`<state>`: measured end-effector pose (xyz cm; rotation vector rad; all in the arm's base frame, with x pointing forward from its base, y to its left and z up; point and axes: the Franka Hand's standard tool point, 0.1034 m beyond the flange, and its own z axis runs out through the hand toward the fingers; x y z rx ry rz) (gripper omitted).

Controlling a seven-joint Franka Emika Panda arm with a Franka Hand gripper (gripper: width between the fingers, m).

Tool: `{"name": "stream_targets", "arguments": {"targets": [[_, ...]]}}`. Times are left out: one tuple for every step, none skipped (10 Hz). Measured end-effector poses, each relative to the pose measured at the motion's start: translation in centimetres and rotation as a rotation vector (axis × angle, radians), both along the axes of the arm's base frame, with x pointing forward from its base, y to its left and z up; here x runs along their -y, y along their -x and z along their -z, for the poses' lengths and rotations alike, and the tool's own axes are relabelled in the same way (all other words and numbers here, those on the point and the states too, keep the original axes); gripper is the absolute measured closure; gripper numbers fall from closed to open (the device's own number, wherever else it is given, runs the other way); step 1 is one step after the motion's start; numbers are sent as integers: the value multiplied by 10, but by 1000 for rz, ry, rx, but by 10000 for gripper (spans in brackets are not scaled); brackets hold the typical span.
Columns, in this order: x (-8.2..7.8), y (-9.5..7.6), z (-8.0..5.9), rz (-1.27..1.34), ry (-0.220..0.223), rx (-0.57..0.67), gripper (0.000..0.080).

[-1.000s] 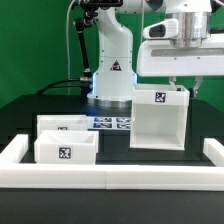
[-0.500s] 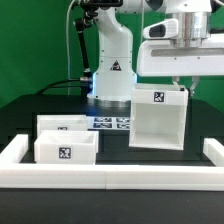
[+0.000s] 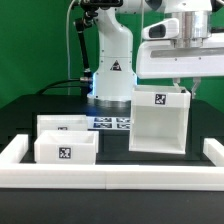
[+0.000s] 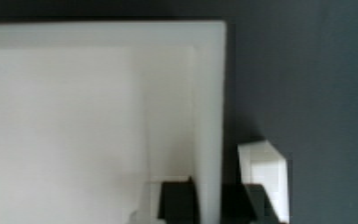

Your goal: Assemble drawer

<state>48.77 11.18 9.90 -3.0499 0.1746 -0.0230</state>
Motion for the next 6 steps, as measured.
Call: {"name": "stream_targets", "arguments": {"targets": [[0,-9,0,-1,-3,12,762],[0,-17,-1,-9,-5,15,762],[1,-26,-1,-15,-6,18,762],[3,-35,-1,-30,-7,27,762],[7,-46,-1,-40,-7,37,762],[11,-56,-1,-42,-6,47,761]]}}
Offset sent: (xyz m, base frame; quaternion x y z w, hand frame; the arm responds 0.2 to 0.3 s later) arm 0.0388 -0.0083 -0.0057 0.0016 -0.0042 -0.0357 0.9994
